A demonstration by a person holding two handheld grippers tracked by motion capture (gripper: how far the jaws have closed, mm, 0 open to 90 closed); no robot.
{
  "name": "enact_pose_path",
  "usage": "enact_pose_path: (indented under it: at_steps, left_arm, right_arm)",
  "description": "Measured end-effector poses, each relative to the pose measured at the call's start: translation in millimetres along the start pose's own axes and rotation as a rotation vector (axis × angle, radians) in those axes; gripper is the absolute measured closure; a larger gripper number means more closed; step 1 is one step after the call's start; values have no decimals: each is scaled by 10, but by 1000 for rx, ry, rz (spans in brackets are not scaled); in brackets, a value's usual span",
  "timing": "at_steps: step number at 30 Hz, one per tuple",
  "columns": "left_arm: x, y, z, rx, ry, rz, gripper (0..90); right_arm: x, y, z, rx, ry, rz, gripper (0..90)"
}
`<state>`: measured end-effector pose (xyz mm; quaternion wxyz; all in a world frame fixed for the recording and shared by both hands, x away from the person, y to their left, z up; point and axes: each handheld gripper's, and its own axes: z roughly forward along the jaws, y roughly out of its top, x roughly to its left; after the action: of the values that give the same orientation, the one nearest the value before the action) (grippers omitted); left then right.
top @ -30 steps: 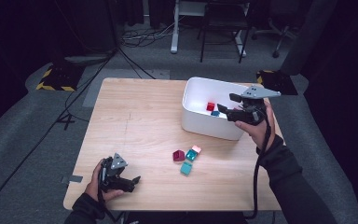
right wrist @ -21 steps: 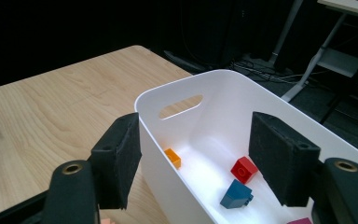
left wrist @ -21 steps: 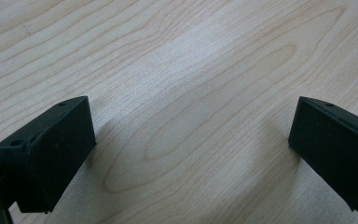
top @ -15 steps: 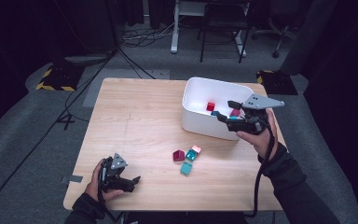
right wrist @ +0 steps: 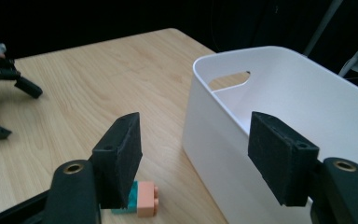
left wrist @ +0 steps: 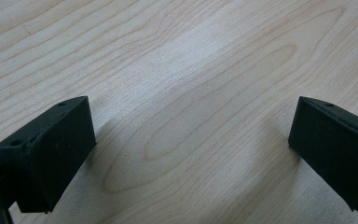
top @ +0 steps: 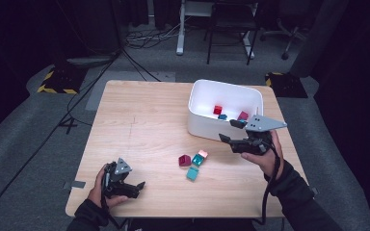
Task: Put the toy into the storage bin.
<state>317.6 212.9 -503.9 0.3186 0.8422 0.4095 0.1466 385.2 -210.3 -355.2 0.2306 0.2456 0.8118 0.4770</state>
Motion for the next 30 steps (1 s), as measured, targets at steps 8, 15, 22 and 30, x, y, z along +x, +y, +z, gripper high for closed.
enact_pose_path:
  at_steps: [8, 15, 22, 30]
  left_arm:
    - [0, 0, 0, 0, 0, 0, 6]
    - [0, 0, 0, 0, 0, 0, 6]
    - [0, -1, 3, 0, -4, -2, 6]
    - [0, 0, 0, 1, 0, -1, 6]
  right_arm:
    - [142, -283, 194, 56, 45, -12, 355]
    - [211, -579, 472, 128, 76, -9, 376]
    - [245, -822, 754, 198, 109, 33, 379]
    - [286, -948, 915, 240, 106, 20, 417]
